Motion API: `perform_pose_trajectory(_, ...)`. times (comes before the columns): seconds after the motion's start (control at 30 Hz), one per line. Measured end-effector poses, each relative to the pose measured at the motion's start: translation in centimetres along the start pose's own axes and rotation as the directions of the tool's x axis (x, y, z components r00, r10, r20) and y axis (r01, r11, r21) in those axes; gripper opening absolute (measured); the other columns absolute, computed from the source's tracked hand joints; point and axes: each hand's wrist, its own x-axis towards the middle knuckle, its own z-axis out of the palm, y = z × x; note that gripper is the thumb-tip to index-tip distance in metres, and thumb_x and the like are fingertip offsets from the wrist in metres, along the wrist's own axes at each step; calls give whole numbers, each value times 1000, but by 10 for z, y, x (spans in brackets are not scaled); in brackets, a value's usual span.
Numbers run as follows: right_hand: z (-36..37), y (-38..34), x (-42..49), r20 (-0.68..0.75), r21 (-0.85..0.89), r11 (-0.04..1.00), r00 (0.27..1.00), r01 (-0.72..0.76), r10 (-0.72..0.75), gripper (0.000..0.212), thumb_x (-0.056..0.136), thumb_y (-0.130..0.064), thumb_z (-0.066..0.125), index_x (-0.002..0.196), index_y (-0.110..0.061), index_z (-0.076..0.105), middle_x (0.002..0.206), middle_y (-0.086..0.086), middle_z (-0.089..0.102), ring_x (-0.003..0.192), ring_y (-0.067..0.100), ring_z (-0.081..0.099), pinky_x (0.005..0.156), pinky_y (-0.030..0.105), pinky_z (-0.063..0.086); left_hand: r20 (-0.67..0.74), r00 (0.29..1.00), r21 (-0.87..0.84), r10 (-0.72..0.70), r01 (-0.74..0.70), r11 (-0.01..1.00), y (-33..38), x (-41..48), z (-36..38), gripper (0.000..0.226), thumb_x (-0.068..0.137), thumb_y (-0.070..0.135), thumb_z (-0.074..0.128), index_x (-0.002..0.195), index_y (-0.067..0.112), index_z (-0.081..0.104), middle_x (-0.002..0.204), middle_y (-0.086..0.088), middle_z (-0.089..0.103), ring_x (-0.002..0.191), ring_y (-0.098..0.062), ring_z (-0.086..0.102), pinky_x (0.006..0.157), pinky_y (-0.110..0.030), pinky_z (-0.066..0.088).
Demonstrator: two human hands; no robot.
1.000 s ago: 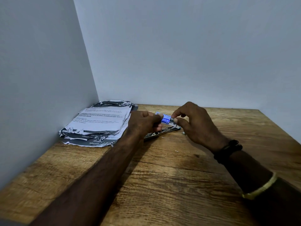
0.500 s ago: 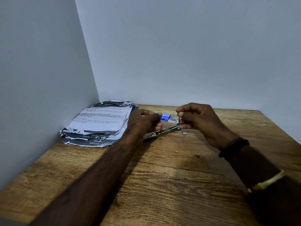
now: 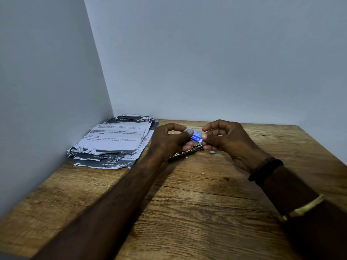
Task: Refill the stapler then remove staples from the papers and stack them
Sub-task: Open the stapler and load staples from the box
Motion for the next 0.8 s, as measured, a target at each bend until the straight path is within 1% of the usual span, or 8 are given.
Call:
perform_pose_trajectory(0.13, 3, -1, -2, 22, 45, 996, 997, 71, -72, 20, 80, -4, 81, 97, -7, 72, 75, 13, 74, 65, 20, 74, 60, 28, 63, 69, 998, 10, -6, 5, 1000, 0, -3, 3, 16, 93, 15, 70, 102, 2, 72, 73, -19, 75, 61, -17, 74, 54, -21, 59)
perform_pose_trajectory(0.23, 3, -4, -2, 54, 45, 993, 992, 113, -115, 31, 73, -18, 84, 101, -9, 74, 83, 13, 76, 67, 21, 75, 62, 28, 63, 132, 991, 31, 3, -7, 999, 0, -3, 3, 22, 99, 19, 62, 104, 0, 72, 74, -15, 75, 66, -17, 75, 61, -22, 61)
perform_pose_trajectory(0.33, 0, -6, -1, 103, 33, 994, 989, 106, -109, 40, 71, -19, 87, 109, -9, 78, 103, 15, 77, 73, 22, 76, 67, 27, 62, 198, 980, 80, -1, -15, 997, -3, -4, 7, 29, 103, 21, 56, 101, -4, 71, 73, -11, 75, 69, -17, 75, 68, -25, 63)
perform_pose_trajectory(0.43, -5, -8, 1, 176, 36, 997, 982, 68, -73, 44, 65, -22, 90, 104, -5, 79, 100, 16, 79, 72, 23, 75, 68, 28, 62, 236, 972, 111, -8, -19, 994, -3, -6, 9, 29, 104, 21, 54, 105, -3, 69, 74, -11, 75, 69, -19, 75, 68, -27, 64)
perform_pose_trajectory(0.53, -11, -7, 3, 177, -8, 999, 983, 41, -39, 35, 64, -18, 92, 95, -6, 79, 94, 17, 79, 76, 26, 77, 68, 30, 63, 115, 991, 206, 62, -85, 975, -2, -6, 8, 20, 100, 19, 59, 110, 4, 68, 72, -13, 74, 64, -24, 72, 60, -32, 59)
perform_pose_trajectory(0.63, -19, -5, 2, 173, -230, 972, 985, 47, -7, 28, 70, -5, 92, 93, -7, 77, 103, 20, 76, 75, 28, 76, 70, 40, 66, -55, 966, 422, 254, -208, 882, -1, -2, 4, 11, 95, 18, 63, 101, 13, 71, 72, -7, 74, 59, -20, 69, 64, -34, 59)
perform_pose_trajectory(0.73, -19, -3, -1, 233, -406, 914, 968, 10, 93, 34, 66, -5, 95, 94, -7, 75, 96, 15, 74, 68, 24, 75, 64, 38, 64, -111, 905, 612, 411, -263, 746, 4, -3, -4, 15, 90, 20, 64, 101, 21, 74, 76, 1, 74, 75, -17, 71, 74, -30, 54)
perform_pose_trajectory(0.8, -18, -3, -2, 270, -519, 854, 955, 33, 127, 35, 65, -12, 97, 92, -13, 75, 89, 7, 75, 60, 9, 70, 57, 30, 59, -97, 905, 676, 413, -245, 695, 6, -3, -7, 21, 89, 18, 62, 105, 22, 74, 83, 5, 72, 81, -16, 68, 78, -30, 53)
